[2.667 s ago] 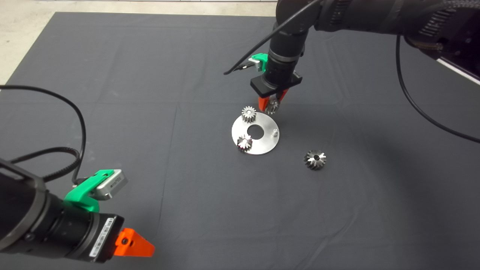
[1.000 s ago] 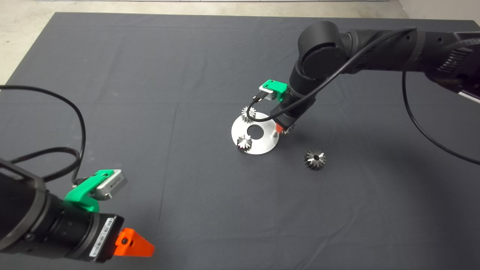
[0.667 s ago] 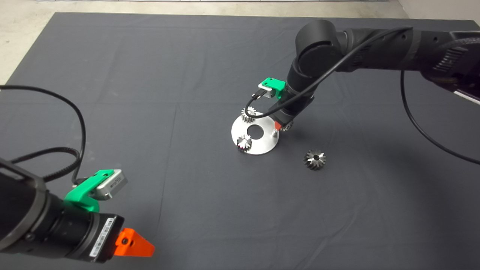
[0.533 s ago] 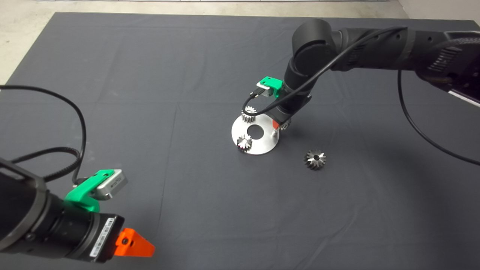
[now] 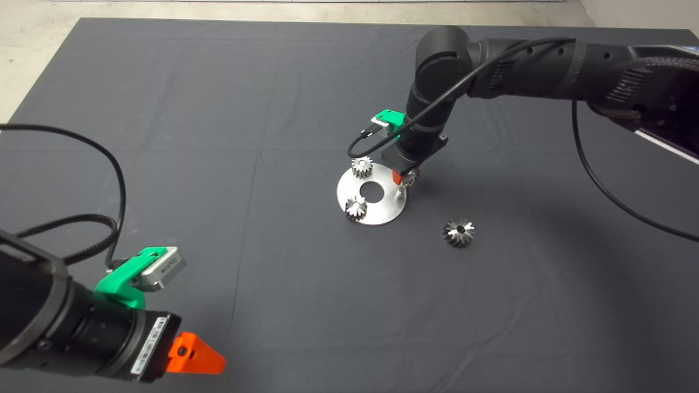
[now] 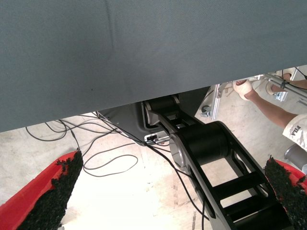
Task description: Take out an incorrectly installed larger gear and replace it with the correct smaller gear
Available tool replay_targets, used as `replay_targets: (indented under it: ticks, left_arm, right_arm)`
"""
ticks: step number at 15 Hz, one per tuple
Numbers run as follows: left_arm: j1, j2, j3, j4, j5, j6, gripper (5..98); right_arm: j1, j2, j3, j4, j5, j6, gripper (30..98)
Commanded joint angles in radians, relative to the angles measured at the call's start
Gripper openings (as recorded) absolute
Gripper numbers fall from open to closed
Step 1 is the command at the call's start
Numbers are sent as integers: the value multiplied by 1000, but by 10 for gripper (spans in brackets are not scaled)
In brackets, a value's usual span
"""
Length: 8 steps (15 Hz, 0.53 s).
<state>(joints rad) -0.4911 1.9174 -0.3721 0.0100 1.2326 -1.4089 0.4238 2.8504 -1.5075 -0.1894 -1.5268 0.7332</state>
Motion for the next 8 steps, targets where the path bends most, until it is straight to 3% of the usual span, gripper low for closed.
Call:
replay_targets:
  ticks: [1, 8]
  left_arm:
    - [-8, -1, 18, -21, 1, -4, 977]
    - [-8, -2, 18, -21, 1, -4, 977]
  right_arm:
    - [35, 11, 20, 107, -118, -6, 422]
    - [30, 11, 35, 105, -116, -8, 422]
